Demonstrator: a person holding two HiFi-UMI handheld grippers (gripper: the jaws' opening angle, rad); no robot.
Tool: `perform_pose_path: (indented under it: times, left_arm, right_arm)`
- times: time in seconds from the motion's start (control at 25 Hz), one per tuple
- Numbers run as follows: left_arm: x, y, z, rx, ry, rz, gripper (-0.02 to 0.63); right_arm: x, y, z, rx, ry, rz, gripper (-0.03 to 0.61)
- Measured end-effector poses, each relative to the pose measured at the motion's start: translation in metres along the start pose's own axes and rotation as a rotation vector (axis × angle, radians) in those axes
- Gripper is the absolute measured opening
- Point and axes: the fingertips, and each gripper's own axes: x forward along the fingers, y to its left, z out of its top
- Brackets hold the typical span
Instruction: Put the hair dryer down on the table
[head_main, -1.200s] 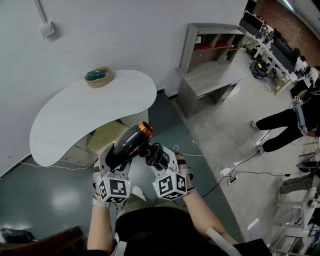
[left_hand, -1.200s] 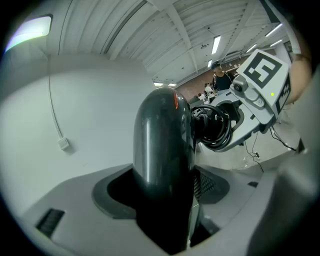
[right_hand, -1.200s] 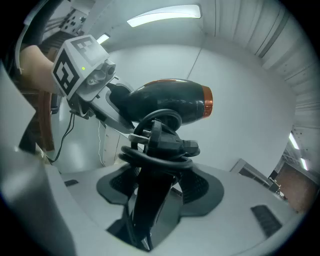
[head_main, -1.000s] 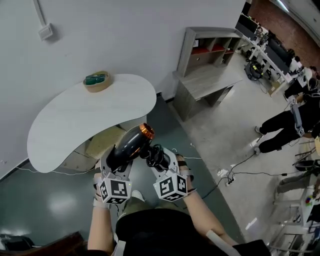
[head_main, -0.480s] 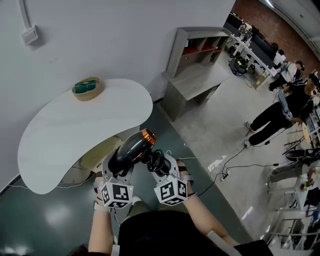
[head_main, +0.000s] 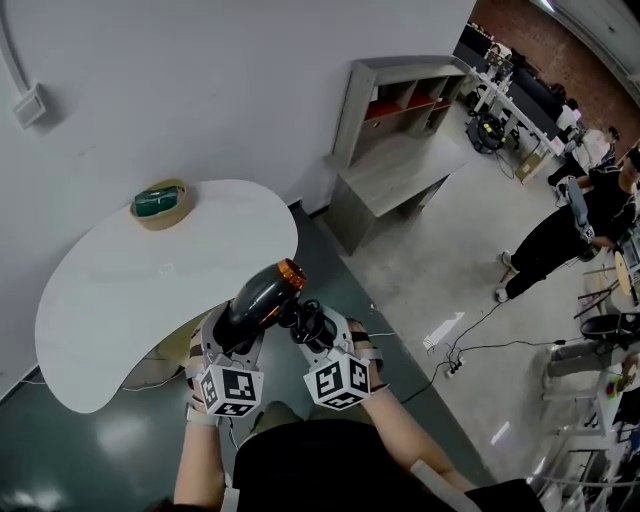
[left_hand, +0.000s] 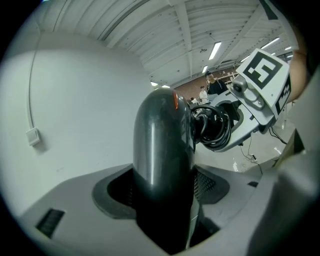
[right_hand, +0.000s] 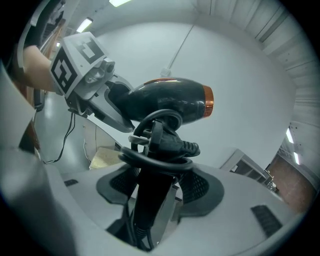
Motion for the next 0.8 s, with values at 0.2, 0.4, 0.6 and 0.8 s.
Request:
perform_pose_path:
  times: [0.2, 0.4, 0.6, 0.8]
  left_arm:
    - [0.048, 0.006, 0.041, -0.008, 0.047, 0.044, 0.318]
    - [0.102, 0.0, 0.075, -0.038, 0.093, 0.092, 0.318]
    - [0.144, -0.011, 0.105, -0.038, 0.125, 0.136, 0.318]
    - [0.167, -0.014, 0.108, -0.048, 0.16, 0.137, 0.318]
  right_arm:
    - [0.015, -0.065, -0.012, -0.01, -0.05, 0.051, 0.256]
    - [0.032, -0.127, -0.037, -0.032, -0.06, 0.103, 0.257]
    - [0.042, -0.175, -0.063, -0.037, -0.082, 0.135, 0.256]
    - [0.054, -0.191, -0.076, -0.031, -0.096, 0.175, 0.256]
